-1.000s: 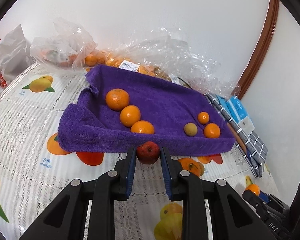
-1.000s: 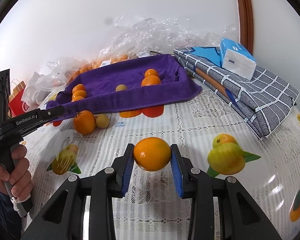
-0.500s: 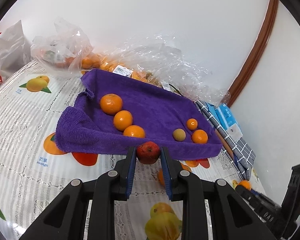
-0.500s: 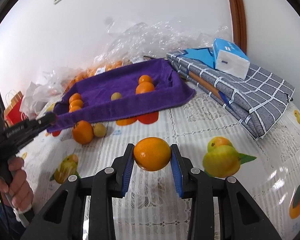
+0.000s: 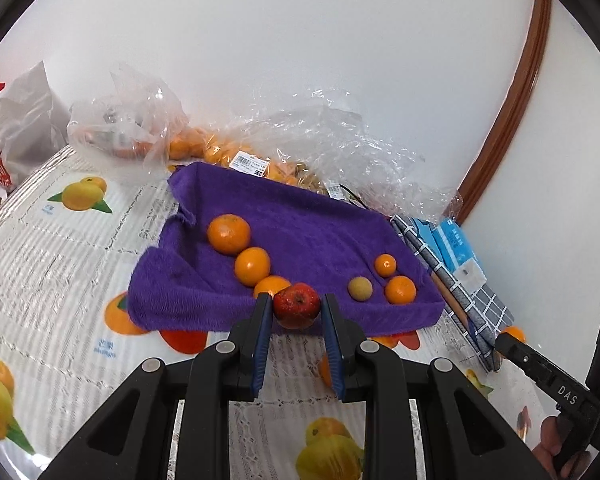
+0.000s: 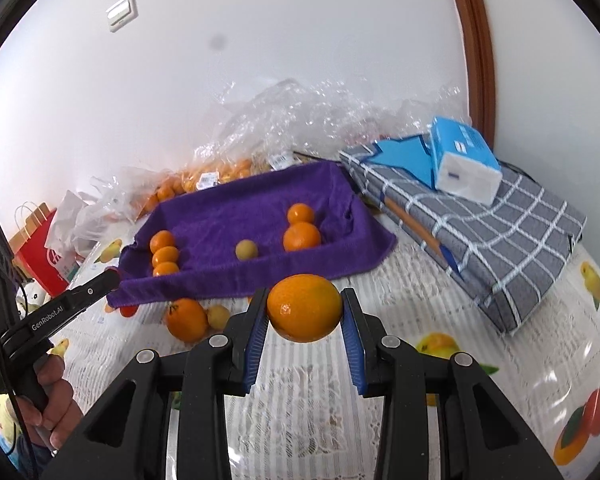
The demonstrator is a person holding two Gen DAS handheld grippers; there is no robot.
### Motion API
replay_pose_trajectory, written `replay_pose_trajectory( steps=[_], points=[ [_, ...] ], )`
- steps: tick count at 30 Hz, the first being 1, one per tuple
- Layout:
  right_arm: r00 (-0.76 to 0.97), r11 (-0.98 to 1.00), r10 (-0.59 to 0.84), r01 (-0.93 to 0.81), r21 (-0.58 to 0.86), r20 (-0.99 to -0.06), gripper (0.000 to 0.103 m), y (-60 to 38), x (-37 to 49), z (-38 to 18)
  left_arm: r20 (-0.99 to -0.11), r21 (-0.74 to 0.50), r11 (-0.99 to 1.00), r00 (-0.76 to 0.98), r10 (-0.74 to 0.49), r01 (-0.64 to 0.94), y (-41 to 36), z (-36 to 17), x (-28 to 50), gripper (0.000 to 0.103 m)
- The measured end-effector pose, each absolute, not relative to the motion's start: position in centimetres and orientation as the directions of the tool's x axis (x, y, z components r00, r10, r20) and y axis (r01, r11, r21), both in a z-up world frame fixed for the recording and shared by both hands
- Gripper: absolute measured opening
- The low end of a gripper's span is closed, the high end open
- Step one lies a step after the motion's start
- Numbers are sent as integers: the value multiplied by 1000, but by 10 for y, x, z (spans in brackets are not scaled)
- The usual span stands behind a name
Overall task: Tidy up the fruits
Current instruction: 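Carry the held orange and red fruit up and over the purple towel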
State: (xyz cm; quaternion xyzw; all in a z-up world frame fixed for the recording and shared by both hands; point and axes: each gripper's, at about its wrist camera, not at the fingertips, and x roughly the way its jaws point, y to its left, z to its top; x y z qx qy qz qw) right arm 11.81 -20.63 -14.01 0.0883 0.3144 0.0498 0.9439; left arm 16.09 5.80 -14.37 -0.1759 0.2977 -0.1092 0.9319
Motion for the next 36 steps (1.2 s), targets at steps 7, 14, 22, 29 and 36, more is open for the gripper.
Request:
replay_pose_trajectory(
  steps=[7, 14, 22, 29, 36],
  points=[
    [820, 981, 156, -61, 186, -551, 36, -200, 129, -125, -512, -340, 936, 818, -264, 89, 63, -116, 172, 24],
    [822, 982, 158, -75, 171, -547, 36, -191, 143, -121, -495, -299, 950, 837, -232, 87, 63, -99, 184, 24],
    [826, 984, 157, -84, 158, -542, 36, -181, 169, -114, -488, -317, 946, 845, -220, 64, 70, -96, 205, 24],
    [821, 982, 170, -95, 163, -545, 36, -172, 198, -111, -497, -312, 950, 849, -180, 19, 83, -103, 230, 24],
    [813, 977, 199, -121, 175, -548, 36, -162, 231, -118, -499, -354, 935, 848, -180, -10, 107, -120, 242, 24]
  ],
)
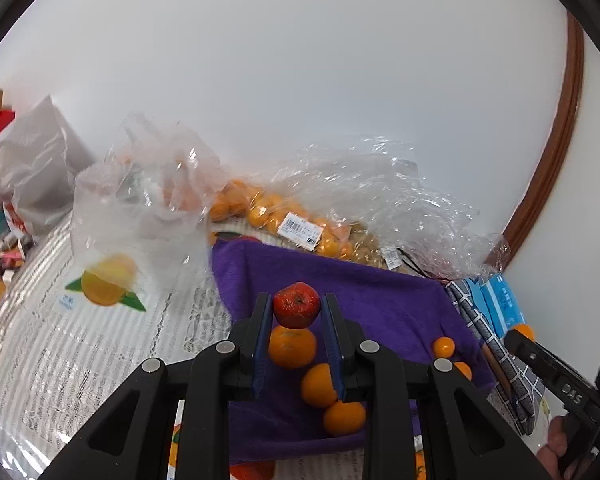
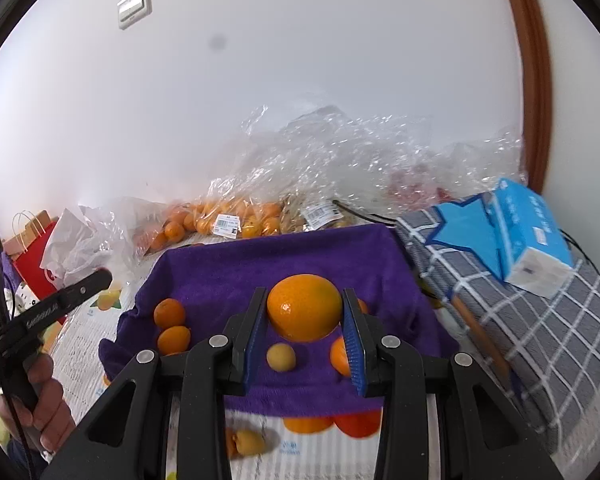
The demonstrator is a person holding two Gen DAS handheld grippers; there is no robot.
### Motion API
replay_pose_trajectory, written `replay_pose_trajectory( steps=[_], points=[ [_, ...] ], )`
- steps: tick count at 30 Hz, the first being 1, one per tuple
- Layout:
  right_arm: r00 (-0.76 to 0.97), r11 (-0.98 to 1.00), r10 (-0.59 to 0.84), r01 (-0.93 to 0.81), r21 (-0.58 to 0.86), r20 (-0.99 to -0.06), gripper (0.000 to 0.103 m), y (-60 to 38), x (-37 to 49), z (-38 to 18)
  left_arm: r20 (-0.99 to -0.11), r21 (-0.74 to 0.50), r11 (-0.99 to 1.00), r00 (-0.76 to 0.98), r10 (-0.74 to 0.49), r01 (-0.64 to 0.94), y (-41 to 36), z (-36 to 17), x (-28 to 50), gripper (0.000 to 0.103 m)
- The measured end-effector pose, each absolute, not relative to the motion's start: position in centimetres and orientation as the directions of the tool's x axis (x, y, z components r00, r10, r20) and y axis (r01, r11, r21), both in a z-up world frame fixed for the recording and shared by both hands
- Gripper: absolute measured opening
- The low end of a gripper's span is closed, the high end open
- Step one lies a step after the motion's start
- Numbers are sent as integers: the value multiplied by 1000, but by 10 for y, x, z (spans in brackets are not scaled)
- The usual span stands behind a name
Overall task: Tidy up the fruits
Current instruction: 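Carry the held orange and red fruit up and over the purple towel, then open both tools to drop the orange and red fruit onto the towel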
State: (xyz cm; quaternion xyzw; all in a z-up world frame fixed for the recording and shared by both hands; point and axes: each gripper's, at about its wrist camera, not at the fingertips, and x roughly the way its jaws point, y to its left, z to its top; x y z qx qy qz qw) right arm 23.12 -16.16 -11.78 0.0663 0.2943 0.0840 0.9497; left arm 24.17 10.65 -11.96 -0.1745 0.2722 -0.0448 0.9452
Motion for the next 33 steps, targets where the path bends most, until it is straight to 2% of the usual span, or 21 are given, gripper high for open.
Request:
replay_pose_trajectory(
  steps=[8, 12, 19, 33],
  points=[
    [753, 968, 236, -130, 213, -614, 36, -152, 259, -159, -547, -385, 922, 812, -205, -26, 109, -142, 254, 24],
    [754, 976, 210, -128, 174, -622, 36, -148, 262, -166, -575, -354, 935, 795, -193, -29, 99, -149, 256, 24],
    [718, 966, 241, -114, 232, -653, 36, -155, 271, -180, -613, -338, 941, 766, -194, -32, 89, -160, 262, 24],
    [695, 976, 211, -111, 187, -687, 36, -147, 268, -191, -635, -323, 945, 752, -177, -50, 82, -166, 266, 24]
  ],
)
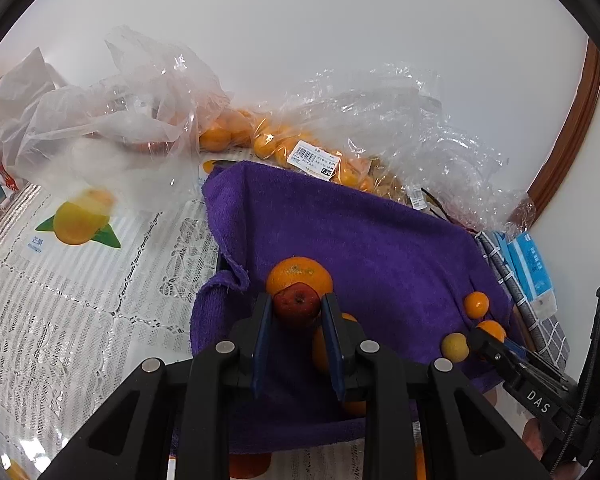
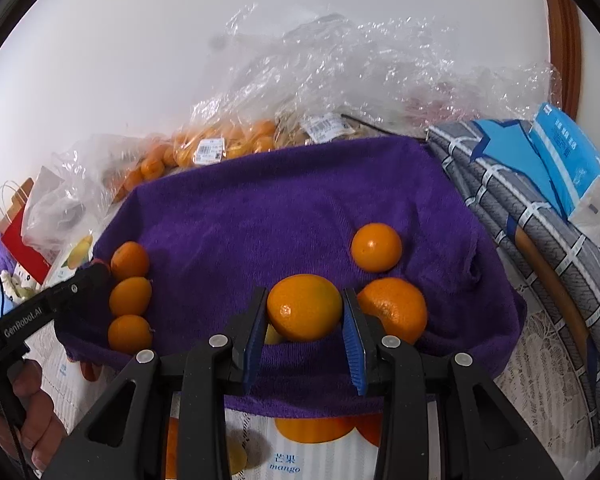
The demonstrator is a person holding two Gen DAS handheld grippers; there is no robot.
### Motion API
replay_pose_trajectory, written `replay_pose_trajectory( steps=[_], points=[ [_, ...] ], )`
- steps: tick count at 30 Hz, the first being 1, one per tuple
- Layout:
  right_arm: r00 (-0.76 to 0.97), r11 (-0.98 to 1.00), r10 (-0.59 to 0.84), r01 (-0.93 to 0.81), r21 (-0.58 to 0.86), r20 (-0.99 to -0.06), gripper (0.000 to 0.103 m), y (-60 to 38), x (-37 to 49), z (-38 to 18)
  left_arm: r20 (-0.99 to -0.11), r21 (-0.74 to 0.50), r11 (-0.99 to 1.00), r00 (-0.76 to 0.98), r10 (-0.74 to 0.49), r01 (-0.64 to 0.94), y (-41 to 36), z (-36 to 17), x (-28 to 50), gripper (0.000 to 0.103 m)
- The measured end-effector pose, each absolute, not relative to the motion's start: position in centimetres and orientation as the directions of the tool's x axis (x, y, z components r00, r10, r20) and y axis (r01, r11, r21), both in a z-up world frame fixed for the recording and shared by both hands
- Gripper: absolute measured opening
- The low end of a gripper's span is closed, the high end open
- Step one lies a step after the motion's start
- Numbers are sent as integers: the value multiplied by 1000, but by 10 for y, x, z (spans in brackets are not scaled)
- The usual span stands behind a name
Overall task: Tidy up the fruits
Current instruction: 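Open both tools to drop the orange and red fruit onto the towel, then grasp another brown kiwi with the right tool while the left tool withdraws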
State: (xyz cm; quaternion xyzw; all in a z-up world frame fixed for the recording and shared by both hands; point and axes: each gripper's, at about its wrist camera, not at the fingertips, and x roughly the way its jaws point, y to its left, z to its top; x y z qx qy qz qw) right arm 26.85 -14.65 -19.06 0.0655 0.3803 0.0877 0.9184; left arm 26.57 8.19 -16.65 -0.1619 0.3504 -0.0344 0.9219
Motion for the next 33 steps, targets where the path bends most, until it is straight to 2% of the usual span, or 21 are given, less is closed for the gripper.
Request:
replay_pose_trajectory(
  steps=[14, 22, 27, 33],
  points=[
    [731, 977, 202, -108, 182, -651, 35, -150, 259, -185, -631, -309, 950, 755, -176, -37, 76, -164, 264, 24],
    [735, 971, 220, -104, 213, -642, 36, -155, 255, -183, -624, -310, 950, 759, -185, -23, 77, -163, 264, 32],
    [732, 968, 241, -138, 207, -637, 37, -150, 235, -172, -602, -302, 953, 778, -182, -11, 81, -150, 253, 41],
    [680, 964, 262, -224, 146, -685, 37, -135, 196, -181, -582, -333, 942, 779, -233, 33, 91, -141, 220, 43]
  ],
)
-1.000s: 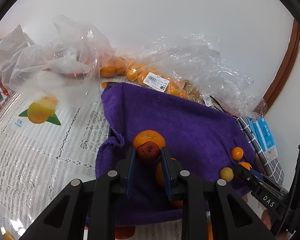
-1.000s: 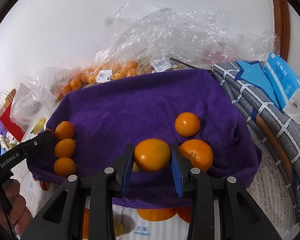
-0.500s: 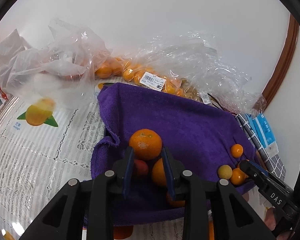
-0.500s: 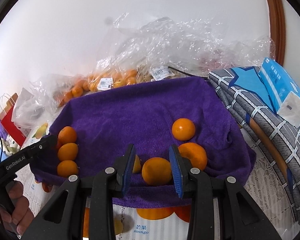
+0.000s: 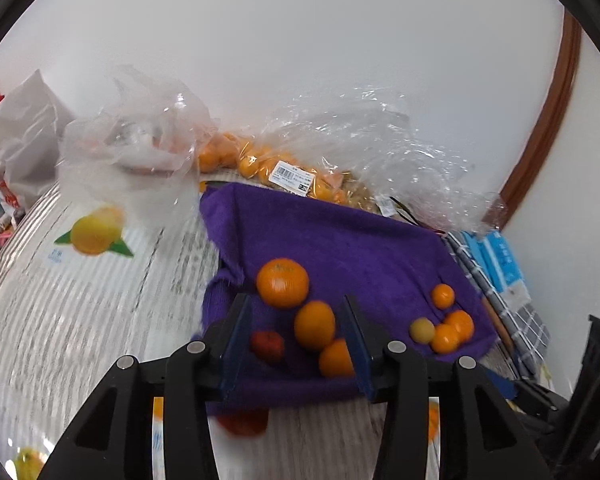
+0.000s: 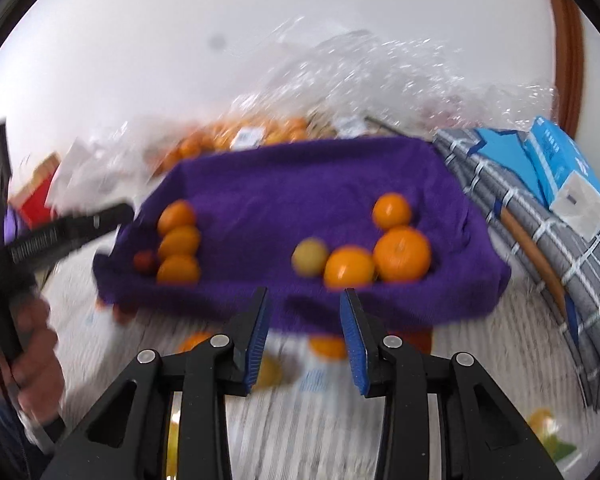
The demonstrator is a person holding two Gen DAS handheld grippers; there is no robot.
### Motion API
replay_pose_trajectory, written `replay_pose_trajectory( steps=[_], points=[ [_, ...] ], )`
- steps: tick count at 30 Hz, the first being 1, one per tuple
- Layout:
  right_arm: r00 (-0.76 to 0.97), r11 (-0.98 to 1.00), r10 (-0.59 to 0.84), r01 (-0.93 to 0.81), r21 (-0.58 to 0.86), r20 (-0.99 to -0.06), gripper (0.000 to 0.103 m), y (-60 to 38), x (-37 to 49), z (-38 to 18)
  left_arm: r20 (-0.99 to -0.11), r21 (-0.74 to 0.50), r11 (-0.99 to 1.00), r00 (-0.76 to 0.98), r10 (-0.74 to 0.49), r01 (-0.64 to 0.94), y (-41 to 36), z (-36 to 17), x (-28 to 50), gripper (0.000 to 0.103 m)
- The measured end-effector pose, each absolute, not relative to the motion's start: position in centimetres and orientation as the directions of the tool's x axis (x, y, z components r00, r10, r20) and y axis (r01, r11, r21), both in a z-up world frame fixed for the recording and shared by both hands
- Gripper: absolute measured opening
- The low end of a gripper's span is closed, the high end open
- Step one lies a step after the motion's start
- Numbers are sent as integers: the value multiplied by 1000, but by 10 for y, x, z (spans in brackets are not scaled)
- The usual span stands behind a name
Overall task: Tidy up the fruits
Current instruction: 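Grasp another brown kiwi with the right tool while the left tool withdraws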
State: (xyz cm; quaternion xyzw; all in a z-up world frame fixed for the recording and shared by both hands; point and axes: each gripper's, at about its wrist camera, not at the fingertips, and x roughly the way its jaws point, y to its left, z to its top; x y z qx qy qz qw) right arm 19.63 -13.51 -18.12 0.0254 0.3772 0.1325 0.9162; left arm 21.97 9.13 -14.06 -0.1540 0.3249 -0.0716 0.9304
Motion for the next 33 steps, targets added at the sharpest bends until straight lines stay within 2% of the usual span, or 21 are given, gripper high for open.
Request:
replay_pose_trajectory(
  steps=[9, 21, 22, 25, 30, 33],
  points=[
    [639, 948, 294, -287, 135, -711, 35, -127, 173, -201, -576, -330, 943, 782, -238, 44, 98, -154, 168, 45],
    [614, 952, 233, -301, 49, -754, 32, -108, 196, -211, -613, -329, 944, 763, -205, -10, 103, -172, 168, 45],
    [614, 951, 244, -305, 60, -750, 27, -109, 197, -211, -620, -329, 944, 757, -207, -12, 103, -174, 170, 45],
    [612, 947, 273, -306, 95, -742, 25, -113, 199, -210, -627, -340, 940, 745, -229, 3, 101, -176, 173, 45],
    [646, 950, 277, -294, 103, -711, 25, -120, 191, -205, -620, -317, 948, 750, -233, 33, 94, -175, 170, 45],
    [675, 965, 240, -245, 96, -698, 25, -134, 181, -201, -625, -309, 946, 729, -279, 97, 81, -175, 170, 45]
  ],
)
